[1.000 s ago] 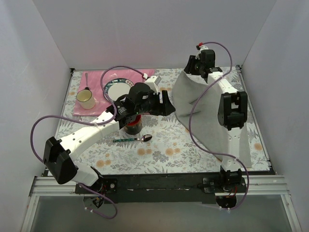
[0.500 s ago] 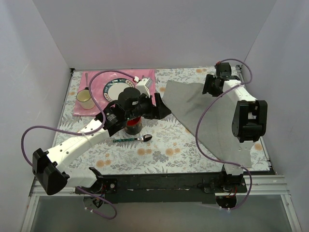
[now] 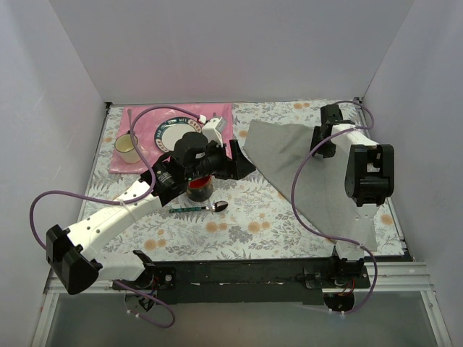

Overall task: Fold the napkin, place the utensils inside, and roll it up
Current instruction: Flatten the napkin out

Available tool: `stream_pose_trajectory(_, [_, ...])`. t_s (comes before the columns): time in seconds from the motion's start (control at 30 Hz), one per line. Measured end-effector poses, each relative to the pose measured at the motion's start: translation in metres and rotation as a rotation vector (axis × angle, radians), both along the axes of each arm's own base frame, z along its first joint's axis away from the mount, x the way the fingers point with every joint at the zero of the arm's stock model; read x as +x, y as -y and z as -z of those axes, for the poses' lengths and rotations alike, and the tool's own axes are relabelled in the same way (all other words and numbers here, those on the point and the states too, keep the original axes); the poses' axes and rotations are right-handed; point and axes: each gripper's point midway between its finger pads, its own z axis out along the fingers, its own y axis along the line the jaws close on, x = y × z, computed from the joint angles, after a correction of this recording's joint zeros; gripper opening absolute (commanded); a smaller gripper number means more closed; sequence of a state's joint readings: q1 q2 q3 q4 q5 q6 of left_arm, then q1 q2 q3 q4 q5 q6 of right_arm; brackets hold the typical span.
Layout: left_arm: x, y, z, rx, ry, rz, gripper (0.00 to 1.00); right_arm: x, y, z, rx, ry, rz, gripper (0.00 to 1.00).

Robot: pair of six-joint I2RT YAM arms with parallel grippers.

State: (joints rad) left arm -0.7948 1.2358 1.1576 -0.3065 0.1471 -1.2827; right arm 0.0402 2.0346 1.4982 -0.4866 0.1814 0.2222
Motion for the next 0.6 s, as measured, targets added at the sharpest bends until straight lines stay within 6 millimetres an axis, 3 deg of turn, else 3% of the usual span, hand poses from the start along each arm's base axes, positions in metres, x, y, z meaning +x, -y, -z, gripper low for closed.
stream_pose_trajectory(0.1, [-0.0001,-0.0001,-0.0003,0.0,0.001,0.0,0.67,-0.0022,0.0007,0.0116,-0.004,-0.027,-0.004,0.52])
stream_pose_trajectory(0.27, [-0.0001,0.0,-0.0001,0.0,0.001,0.001,0.67,-0.0003,0.0009,0.0117,-0.008,-0.022,-0.015,0.5])
stream_pose_trajectory(0.37, [-0.0004,0.0002,-0.0004,-0.001,0.001,0.003,0.67,0.0006,0.0006,0.0116,-0.007,-0.019,-0.019,0.38])
stream_pose_trajectory(0.6, [-0.0011,0.0005,-0.0003,-0.002,0.0,0.007,0.67,0.003,-0.0039,0.0117,0.008,-0.011,-0.047,0.24])
